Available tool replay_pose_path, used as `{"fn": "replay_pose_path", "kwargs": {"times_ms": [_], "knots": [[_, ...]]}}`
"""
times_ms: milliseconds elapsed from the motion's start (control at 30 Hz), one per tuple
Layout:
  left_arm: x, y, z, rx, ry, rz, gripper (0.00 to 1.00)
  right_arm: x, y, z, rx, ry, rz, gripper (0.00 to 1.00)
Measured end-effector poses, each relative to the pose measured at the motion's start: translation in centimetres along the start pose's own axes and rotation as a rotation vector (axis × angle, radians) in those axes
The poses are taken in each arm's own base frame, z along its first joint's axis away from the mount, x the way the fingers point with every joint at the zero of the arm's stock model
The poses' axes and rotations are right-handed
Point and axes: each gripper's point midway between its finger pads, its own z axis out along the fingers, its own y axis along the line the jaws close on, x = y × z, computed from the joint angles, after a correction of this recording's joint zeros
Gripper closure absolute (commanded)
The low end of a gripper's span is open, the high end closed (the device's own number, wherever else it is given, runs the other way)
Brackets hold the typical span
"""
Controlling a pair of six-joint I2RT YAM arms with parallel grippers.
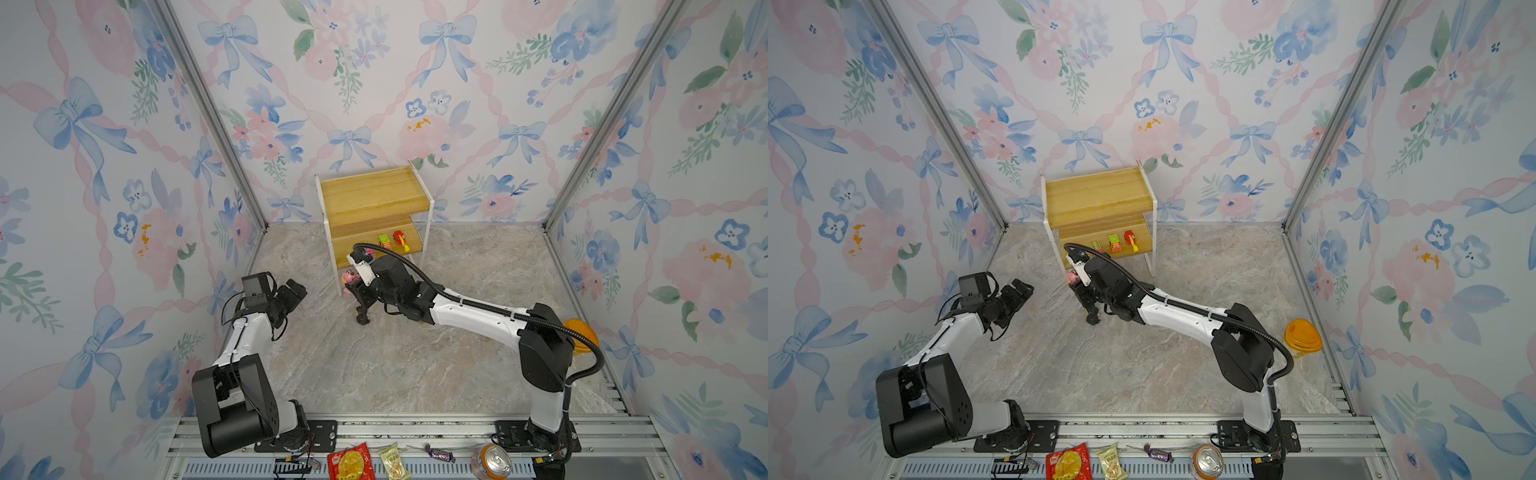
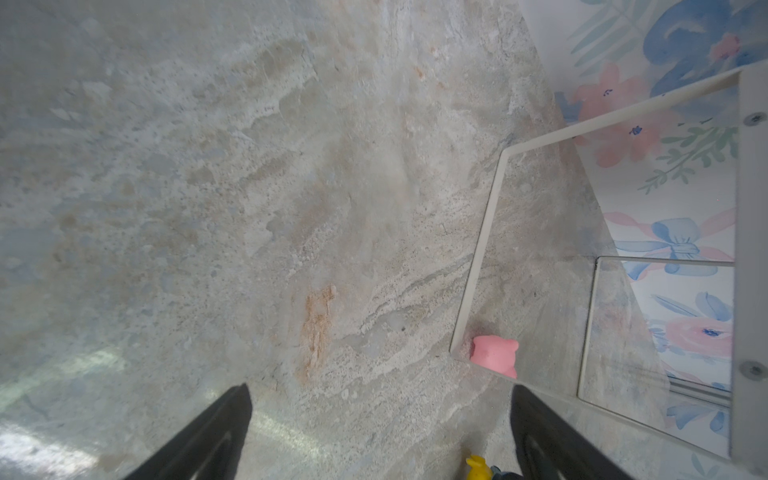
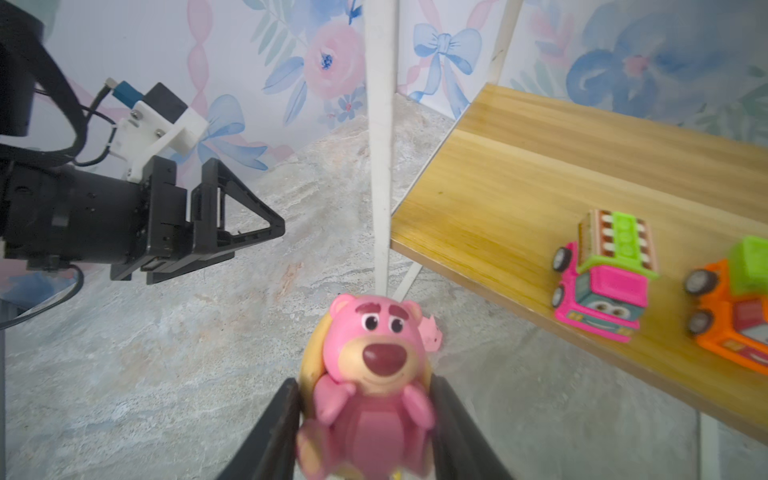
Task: Place and organize the plastic toys onto the shelf
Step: 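Carry the pink bear into the lower shelf beside the trucks with the right gripper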
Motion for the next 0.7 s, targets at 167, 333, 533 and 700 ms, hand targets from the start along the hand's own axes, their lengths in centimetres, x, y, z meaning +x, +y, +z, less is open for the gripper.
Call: {"fn": "replay_pose_path", "kwargs": {"times_ms": [167, 333, 533, 700], "knots": [[0.2, 0.0, 0.1, 0.008, 0.007, -0.003, 0.02, -0.2, -1.9, -0.4, 0.107, 0.008, 0.027, 0.58], [0.4, -0.1, 0.1, 0.016, 0.009, -0.003, 0.02, -2.0, -3.0, -1.0, 0.178, -0.034, 0.057, 0.58], [0.4, -0.4, -0.1, 0.033, 0.006, -0.006, 0.02, -5.2, -3.3, -0.9, 0.220, -0.107, 0.088, 0.58], [0.4, -0.6, -0.1, 0.044, 0.008, -0.005, 0.02, -5.8, -3.2, 0.0, 0.244, -0.125, 0.095, 0.58]]}}
